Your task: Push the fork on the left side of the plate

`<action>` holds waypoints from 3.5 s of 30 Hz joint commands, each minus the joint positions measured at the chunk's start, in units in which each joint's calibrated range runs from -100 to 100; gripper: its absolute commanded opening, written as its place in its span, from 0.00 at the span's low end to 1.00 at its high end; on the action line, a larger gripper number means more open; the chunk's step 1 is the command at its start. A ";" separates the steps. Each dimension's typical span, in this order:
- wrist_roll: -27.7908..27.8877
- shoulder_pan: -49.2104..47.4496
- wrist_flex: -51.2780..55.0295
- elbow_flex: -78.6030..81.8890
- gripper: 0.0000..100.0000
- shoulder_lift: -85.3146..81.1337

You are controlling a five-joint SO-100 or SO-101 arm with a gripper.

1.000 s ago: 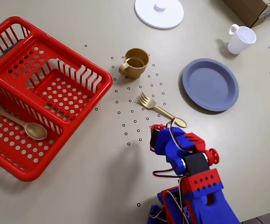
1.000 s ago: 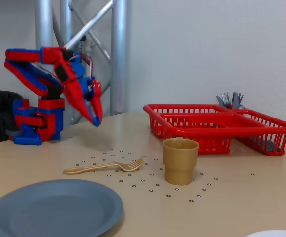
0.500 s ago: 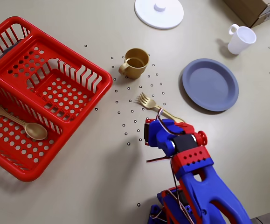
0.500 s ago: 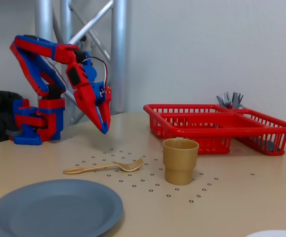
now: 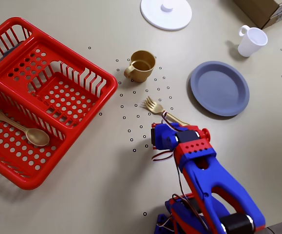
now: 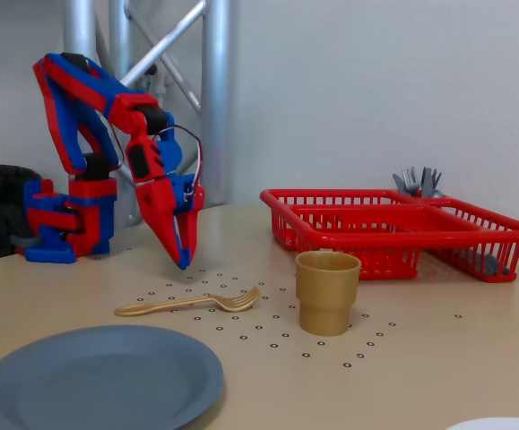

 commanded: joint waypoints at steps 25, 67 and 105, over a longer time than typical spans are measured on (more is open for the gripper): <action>-3.47 3.26 -4.61 -19.78 0.00 19.25; -6.79 11.37 -4.77 -31.84 0.00 30.49; -11.72 5.49 -4.85 -55.77 0.00 45.88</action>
